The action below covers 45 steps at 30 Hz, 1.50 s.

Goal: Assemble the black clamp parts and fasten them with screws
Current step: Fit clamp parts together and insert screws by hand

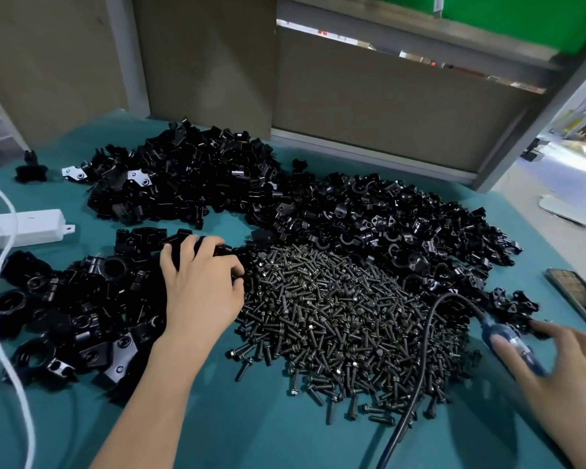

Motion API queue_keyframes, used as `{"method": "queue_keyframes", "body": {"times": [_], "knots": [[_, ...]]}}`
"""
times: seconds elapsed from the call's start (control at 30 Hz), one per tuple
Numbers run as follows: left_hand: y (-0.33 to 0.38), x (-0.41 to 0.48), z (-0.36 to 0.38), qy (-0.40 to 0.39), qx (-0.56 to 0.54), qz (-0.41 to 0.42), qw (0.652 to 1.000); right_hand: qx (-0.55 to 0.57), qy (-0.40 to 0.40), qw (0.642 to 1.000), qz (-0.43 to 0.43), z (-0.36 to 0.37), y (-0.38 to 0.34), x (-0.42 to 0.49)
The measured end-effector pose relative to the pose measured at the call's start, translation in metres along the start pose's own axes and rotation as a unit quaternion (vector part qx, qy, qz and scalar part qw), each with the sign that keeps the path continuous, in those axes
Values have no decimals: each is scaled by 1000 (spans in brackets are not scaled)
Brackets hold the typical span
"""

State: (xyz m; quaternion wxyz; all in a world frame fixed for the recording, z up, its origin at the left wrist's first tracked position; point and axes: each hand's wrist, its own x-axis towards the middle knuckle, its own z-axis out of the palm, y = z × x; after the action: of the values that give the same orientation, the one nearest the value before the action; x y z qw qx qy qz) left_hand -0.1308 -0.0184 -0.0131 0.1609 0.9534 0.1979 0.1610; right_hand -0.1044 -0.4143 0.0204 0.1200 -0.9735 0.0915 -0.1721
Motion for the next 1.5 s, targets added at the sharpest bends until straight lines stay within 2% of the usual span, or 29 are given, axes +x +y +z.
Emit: {"method": "queue_keyframes", "body": {"times": [0.1, 0.27, 0.37, 0.43, 0.5, 0.6, 0.67, 0.7, 0.77, 0.87, 0.97, 1.07, 1.17, 1.33, 1.4, 1.5], "knots": [[-3, 0, 0, -16, 16, -4, 1000, 110, 16, 990, -82, -2, -49, -1], [-6, 0, -7, -54, 19, -2, 998, 215, -3, 958, -187, 13, -122, -3], [-3, -2, -10, -15, -44, -13, 999, 269, 4, 935, -232, 17, -151, -4], [-2, -1, -11, 37, -89, -9, 995, 307, 2, 920, -244, 19, -165, -5], [0, 1, -14, 100, -200, -5, 975, 343, -7, 907, -246, 21, -174, -7], [10, 0, -20, 138, -424, 17, 895, 397, -34, 886, -237, 22, -183, -10], [21, -4, -24, 133, -501, 55, 853, 462, -98, 856, -210, 21, -188, -15], [26, -6, -23, 133, -502, 86, 850, 499, -145, 833, -192, 21, -190, -18], [37, -12, -18, 142, -447, 144, 871, 532, -208, 804, -166, 24, -195, -25], [51, -23, -6, 148, -405, 170, 886, 510, -196, 821, -164, 36, -199, -32], [58, -29, -1, 72, -475, 98, 872, 535, -203, 812, -116, 46, -197, -33], [58, -26, 2, -44, -594, 10, 803, 537, -209, 811, -100, 50, -192, -27], [57, -23, 7, -124, -640, -49, 756, 513, -229, 815, -145, 49, -187, -23], [57, -20, 6, -159, -729, -67, 663, 507, -276, 793, -193, 42, -179, -15], [55, -19, 7, -157, -752, -88, 634, 490, -247, 813, -194, 39, -172, -3], [53, -17, 8, -161, -766, -107, 614, 378, -141, 900, -163, 39, -155, 25]]}}
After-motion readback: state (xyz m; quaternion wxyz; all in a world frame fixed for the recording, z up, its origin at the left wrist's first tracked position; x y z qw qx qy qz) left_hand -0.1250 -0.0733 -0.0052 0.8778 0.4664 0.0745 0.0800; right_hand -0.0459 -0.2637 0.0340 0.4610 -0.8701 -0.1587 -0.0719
